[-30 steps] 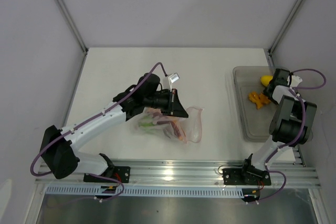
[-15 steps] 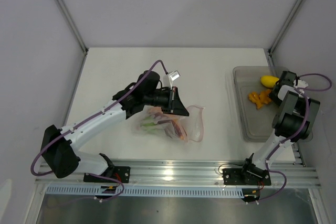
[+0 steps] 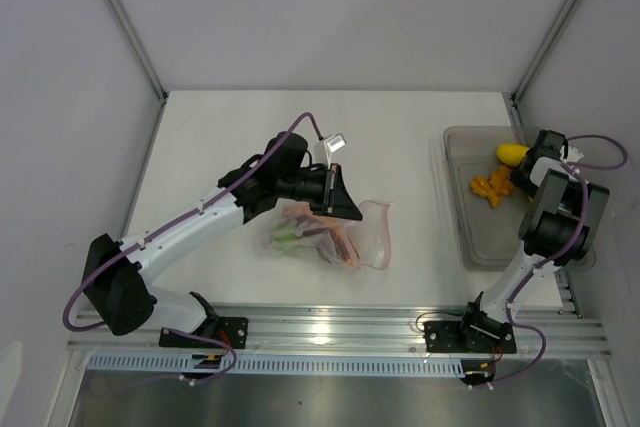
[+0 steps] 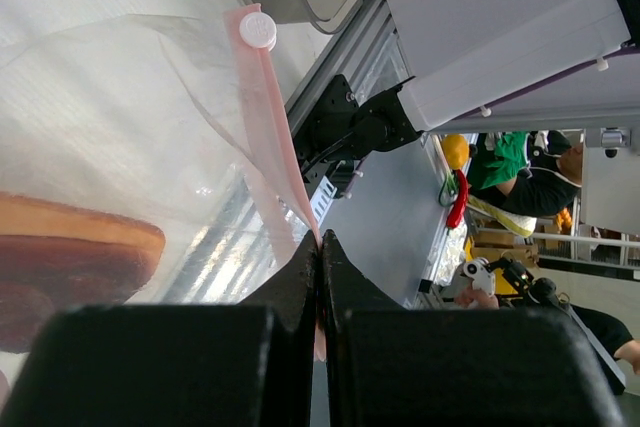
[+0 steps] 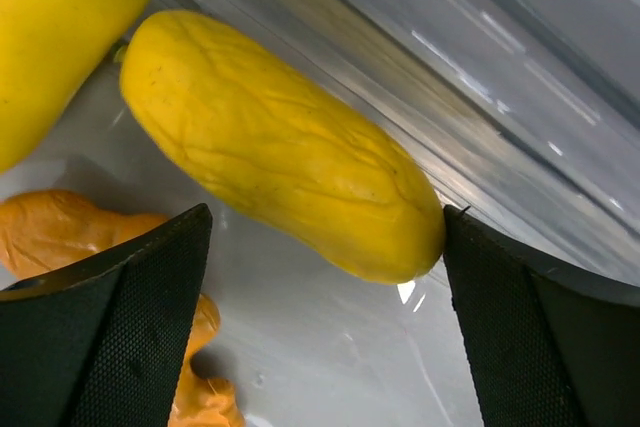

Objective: Place the food in the zip-top bag and seal the zipper
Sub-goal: Pick up the fake fruit from the bin.

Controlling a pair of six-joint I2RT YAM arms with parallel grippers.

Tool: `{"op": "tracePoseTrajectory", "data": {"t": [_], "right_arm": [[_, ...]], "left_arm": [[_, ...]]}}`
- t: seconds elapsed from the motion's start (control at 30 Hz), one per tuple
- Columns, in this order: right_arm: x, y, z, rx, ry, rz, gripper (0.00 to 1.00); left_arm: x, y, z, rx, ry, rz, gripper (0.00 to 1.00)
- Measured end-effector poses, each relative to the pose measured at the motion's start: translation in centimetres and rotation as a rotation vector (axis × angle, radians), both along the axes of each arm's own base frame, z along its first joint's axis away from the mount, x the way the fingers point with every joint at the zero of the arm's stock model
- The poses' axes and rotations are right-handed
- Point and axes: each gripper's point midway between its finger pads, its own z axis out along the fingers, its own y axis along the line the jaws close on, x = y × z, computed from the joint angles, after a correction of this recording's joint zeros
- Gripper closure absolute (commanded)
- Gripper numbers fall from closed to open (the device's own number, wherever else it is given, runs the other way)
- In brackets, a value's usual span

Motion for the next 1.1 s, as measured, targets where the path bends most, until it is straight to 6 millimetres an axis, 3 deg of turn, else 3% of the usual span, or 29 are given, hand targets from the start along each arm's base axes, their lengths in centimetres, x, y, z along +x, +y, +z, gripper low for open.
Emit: {"op": "tracePoseTrajectory", "data": {"t": [0.23, 0.27, 0.3, 0.4, 0.43, 0.53, 0.6, 0.7, 0.93, 1.1], "right_arm": [[0.5, -0.2, -0.4, 0.004, 0.009, 0.000, 0.20], [0.5, -0.2, -0.4, 0.004, 0.008, 0.000, 0.25], [0.5, -0.2, -0.4, 0.003, 0.009, 0.001, 0.37], [0.5, -0.2, -0.4, 0.006, 0.011, 0.002, 0.49], [0.5, -0.1, -0.5, 0.011, 0.011, 0.005, 0.59], [0.6, 0.1, -0.5, 0.014, 0.011, 0.010, 0.77], [0.7, 0.1, -0.5, 0.016, 0.009, 0.011, 0.87], [0.8, 0.4, -0.5, 0.014, 0.010, 0.019, 0.96], [1.1, 1.9, -0.2, -0.012, 0.023, 0.046, 1.00], [1.1, 4.6, 3.2, -0.050, -0.015, 0.104, 1.00]], "left_arm": [[-0.1, 0.0, -0.1, -0.001, 0.007, -0.008, 0.99], [-0.1, 0.0, -0.1, -0.001, 0.007, -0.008, 0.99], [-0.1, 0.0, -0.1, -0.001, 0.007, -0.008, 0.99], [-0.1, 0.0, -0.1, -0.002, 0.008, -0.010, 1.00], [-0.1, 0.0, -0.1, -0.002, 0.009, -0.010, 0.99], [0.0, 0.1, -0.1, -0.003, 0.009, -0.008, 0.99], [0.0, 0.1, 0.0, -0.004, 0.010, -0.008, 0.99], [0.0, 0.1, 0.0, -0.007, 0.013, -0.013, 1.00], [-0.1, 0.1, -0.1, -0.015, 0.012, -0.018, 0.99], [-0.3, 0.2, -0.7, -0.015, 0.022, -0.017, 0.99]]}}
